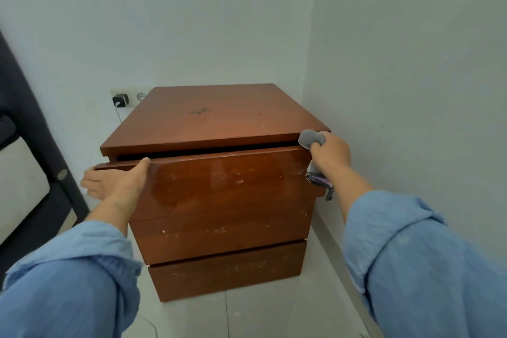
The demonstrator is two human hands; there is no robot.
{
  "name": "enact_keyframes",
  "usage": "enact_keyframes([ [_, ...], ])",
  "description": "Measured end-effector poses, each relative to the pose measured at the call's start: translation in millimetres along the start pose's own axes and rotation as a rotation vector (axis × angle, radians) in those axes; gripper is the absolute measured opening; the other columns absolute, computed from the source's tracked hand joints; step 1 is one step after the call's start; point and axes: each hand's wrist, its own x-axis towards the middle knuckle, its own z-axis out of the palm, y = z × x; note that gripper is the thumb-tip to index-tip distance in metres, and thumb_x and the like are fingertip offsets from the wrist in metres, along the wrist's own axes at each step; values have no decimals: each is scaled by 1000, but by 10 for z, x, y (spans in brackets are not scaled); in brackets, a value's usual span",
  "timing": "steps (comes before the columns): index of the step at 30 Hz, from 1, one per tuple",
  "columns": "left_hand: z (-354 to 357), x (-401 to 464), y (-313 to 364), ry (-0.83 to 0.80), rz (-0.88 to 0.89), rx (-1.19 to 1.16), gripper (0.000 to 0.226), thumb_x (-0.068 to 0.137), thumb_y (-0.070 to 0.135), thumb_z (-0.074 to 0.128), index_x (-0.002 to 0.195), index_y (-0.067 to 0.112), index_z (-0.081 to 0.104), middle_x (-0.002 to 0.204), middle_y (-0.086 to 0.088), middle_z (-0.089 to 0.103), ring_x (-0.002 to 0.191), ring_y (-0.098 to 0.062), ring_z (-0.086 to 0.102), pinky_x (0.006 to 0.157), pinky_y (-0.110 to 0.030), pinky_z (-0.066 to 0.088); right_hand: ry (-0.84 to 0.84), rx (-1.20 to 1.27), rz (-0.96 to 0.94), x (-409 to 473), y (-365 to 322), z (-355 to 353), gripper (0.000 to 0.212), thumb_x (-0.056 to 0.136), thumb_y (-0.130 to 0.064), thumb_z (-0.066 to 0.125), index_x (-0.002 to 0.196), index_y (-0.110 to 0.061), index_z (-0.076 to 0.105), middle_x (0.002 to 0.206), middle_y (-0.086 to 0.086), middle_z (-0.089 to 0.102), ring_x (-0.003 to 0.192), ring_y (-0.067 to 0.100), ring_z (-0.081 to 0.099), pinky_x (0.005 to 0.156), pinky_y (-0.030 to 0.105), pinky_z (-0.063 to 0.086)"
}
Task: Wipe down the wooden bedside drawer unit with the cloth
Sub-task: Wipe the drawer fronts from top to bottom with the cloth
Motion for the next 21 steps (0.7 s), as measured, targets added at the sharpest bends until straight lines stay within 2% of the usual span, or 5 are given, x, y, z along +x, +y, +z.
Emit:
enact_keyframes([
  [5,-30,-32,6,-41,10,18,112,71,45,79,148,0,10,154,-16,18,142,-31,19,115,-41,19,-43,11,-104,-184,-231,183,28,89,-19,42,111,-19,60,101,8,66,95,30,58,77,39,51],
  [9,-116,-69,-7,-91,50,-5,101,77,46,73,147,2,14,153,-15,19,141,-31,21,114,-43,22,-51,-11,-178,-359,-488,397,30,93,-23,42,119,-22,57,110,6,65,103,29,54,84,41,51],
  [13,-217,9,-56,-114,9,-196,68,88,55,49,136,9,40,143,-13,39,127,-33,42,107,-47,35,-79,-30,-247,-566,-750,617,29,95,-23,42,120,-20,55,114,5,63,109,27,48,84,40,46],
  [18,-272,226,-235,-220,-76,-396,99,58,81,15,122,19,57,124,-7,59,109,-28,56,102,-52,40,-114,-35,-307,-819,-1080,845,28,95,-22,42,120,-19,55,114,4,62,109,26,47,82,39,45],
  [21,-489,28,-129,-309,-104,-419,86,83,75,8,118,16,58,109,0,63,95,-15,56,100,-39,35,-134,-45,-348,-942,-1283,960,28,95,-22,42,120,-19,54,113,3,62,109,26,46,81,39,44],
])
